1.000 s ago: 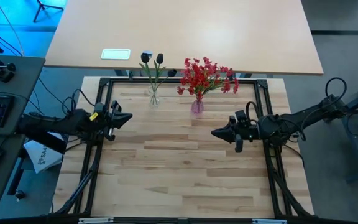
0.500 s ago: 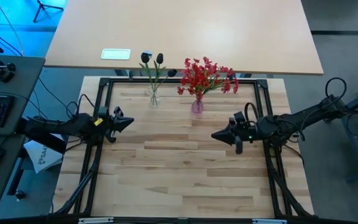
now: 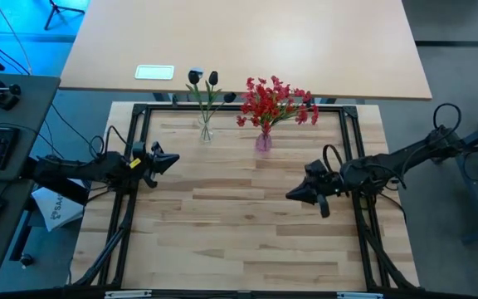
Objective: Sort flowers into vase by color
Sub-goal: Return to Home Position
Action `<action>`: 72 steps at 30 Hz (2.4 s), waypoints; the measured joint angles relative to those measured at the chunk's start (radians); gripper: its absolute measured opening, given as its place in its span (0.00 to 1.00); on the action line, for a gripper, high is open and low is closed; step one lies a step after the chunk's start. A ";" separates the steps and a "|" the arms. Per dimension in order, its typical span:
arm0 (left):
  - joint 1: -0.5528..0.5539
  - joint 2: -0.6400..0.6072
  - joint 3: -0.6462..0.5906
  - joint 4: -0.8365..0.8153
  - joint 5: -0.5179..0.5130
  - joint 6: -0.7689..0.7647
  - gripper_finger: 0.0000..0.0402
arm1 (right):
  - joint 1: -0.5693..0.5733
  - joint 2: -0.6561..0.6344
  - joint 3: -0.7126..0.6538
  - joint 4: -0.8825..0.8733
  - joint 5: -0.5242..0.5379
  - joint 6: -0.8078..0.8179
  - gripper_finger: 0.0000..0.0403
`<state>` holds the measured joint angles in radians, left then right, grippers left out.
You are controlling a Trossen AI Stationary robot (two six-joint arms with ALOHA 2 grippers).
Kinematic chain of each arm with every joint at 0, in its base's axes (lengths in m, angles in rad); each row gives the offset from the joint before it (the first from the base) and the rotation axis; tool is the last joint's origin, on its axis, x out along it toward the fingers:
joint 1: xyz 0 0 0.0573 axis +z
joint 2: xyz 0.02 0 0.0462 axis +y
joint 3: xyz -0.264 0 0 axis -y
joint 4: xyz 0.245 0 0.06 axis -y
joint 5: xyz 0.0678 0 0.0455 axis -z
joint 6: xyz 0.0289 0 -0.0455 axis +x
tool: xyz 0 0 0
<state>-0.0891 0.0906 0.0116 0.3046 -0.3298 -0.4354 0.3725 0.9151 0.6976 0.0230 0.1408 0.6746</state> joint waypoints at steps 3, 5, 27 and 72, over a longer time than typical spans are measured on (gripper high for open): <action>0.000 0.000 0.000 -0.001 0.003 0.025 0.00 | -0.015 -0.024 -0.038 0.003 -0.032 -0.028 0.00; 0.000 0.000 0.000 -0.002 0.003 0.028 0.00 | -0.047 -0.056 -0.071 0.004 -0.056 -0.051 0.00; 0.000 0.000 0.000 -0.002 0.005 0.027 0.00 | -0.251 -0.538 -0.600 0.328 -0.210 -0.268 0.00; 0.003 -0.087 0.001 -0.069 0.006 0.028 0.00 | -0.248 -0.915 -0.689 0.014 -0.171 -0.387 0.00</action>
<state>-0.0864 0.0036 0.0128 0.2361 -0.3239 -0.4079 0.1246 -0.0002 0.0090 0.0371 -0.0305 0.2874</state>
